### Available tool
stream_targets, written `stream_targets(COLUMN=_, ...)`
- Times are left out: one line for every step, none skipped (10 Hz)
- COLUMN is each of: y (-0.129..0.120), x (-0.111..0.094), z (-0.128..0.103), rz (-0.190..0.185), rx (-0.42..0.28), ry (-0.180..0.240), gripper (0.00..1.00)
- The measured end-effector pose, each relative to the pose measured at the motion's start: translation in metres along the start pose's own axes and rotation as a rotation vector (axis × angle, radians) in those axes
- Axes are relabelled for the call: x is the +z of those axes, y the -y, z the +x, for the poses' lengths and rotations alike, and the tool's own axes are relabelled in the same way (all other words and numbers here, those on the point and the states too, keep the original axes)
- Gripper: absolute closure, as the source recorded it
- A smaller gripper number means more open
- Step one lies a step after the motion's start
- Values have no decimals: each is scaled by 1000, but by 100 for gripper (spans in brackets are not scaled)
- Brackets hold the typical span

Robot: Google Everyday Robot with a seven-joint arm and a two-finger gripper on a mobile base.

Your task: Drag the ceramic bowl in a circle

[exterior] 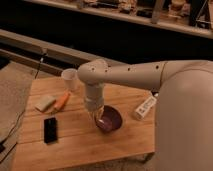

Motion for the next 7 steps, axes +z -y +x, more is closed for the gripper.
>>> stream_targets(y=16, x=-4, z=-8, rz=31, rx=23, ry=14, gripper=100)
stream_targets(y=28, x=-6, z=-17, rz=61, rx=39, ry=29, gripper=100)
stream_targets(y=35, x=-7, z=-28, rz=82, rx=48, ry=43, gripper=100)
stream_targets(y=42, x=-8, z=-44, rz=111, rx=59, ry=65, gripper=100)
stream_targets(y=46, x=-8, z=-58, rz=126, rx=69, ry=83, gripper=100)
stream_targets(y=49, x=-9, z=-71, rz=140, rx=78, ry=102, gripper=100)
stream_targets(y=48, x=-10, z=-87, rz=148, rx=83, ry=123, gripper=100)
